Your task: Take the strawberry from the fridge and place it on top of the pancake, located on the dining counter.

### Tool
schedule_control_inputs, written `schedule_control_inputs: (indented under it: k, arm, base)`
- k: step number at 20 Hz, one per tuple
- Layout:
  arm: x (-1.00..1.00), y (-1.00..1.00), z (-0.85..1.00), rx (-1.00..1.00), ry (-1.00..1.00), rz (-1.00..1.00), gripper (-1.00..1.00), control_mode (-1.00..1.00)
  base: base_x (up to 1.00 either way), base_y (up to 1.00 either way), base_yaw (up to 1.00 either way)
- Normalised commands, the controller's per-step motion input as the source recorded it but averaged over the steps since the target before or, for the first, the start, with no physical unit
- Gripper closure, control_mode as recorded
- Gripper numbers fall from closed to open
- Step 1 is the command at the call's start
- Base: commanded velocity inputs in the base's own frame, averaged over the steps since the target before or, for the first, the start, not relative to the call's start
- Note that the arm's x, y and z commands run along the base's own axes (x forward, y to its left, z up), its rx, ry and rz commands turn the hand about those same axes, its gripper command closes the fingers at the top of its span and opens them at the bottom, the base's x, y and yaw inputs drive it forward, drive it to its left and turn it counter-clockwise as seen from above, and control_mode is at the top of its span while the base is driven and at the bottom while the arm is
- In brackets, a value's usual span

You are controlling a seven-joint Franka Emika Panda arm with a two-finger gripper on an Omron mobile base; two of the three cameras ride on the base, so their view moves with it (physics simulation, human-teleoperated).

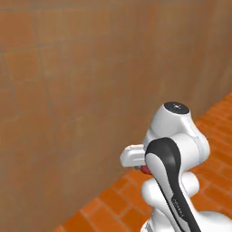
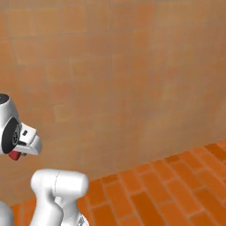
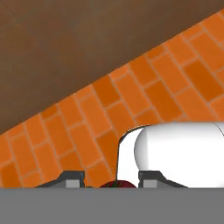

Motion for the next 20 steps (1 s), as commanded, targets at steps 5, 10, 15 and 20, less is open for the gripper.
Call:
schedule_control_inputs:
  k: [5,10,15,20]
  arm:
    - [0.00,0.00,0.00,0.00,0.00,0.00,1.00,1.00]
    - [0.00,0.00,0.00,0.00,0.00,0.00,1.00,1.00]
    - [0.00,0.00,0.00,0.00,0.00,0.00,1.00,1.00]
    - [0.00,0.00,0.00,0.00,0.00,0.00,1.00,1.00]
  base:
    - [0.46,-0.30,-0.69]
    - [0.60,-0.33,-0.61]
    - [0.75,-0.26,-0.56]
    - [0.77,-0.15,-0.58]
